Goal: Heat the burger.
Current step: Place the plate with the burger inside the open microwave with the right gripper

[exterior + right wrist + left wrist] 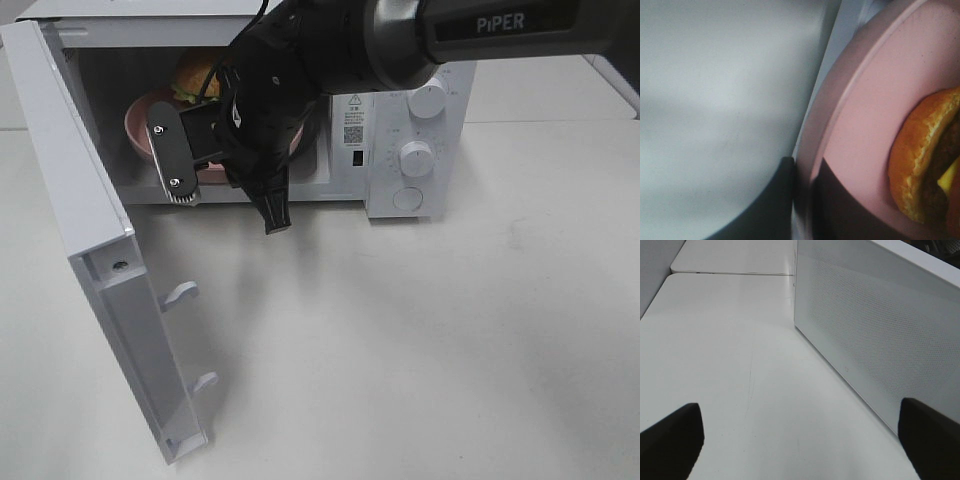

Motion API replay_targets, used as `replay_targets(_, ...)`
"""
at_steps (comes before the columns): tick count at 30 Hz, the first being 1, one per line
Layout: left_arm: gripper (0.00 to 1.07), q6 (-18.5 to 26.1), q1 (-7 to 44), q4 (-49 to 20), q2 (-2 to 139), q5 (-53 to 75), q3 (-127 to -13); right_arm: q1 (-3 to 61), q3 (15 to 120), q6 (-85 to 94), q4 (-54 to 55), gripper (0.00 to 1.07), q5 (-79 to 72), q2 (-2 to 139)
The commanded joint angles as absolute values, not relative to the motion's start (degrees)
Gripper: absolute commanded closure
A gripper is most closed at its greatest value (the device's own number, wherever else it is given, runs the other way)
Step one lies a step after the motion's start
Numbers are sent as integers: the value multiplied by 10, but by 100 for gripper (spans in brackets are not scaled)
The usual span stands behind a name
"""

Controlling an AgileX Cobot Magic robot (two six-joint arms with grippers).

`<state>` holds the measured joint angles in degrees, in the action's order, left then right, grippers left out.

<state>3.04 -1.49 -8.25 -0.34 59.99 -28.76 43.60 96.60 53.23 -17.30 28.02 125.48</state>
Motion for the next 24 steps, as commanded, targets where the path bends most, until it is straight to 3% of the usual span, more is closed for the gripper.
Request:
replay_targets(1, 9, 31, -17, -84, -15, 594, -286, 427, 1002, 517, -208, 107, 251, 1262)
replay_targets(24, 9, 31, -17, -84, -14, 594, -286, 407, 1142, 502, -217, 107, 258, 1344)
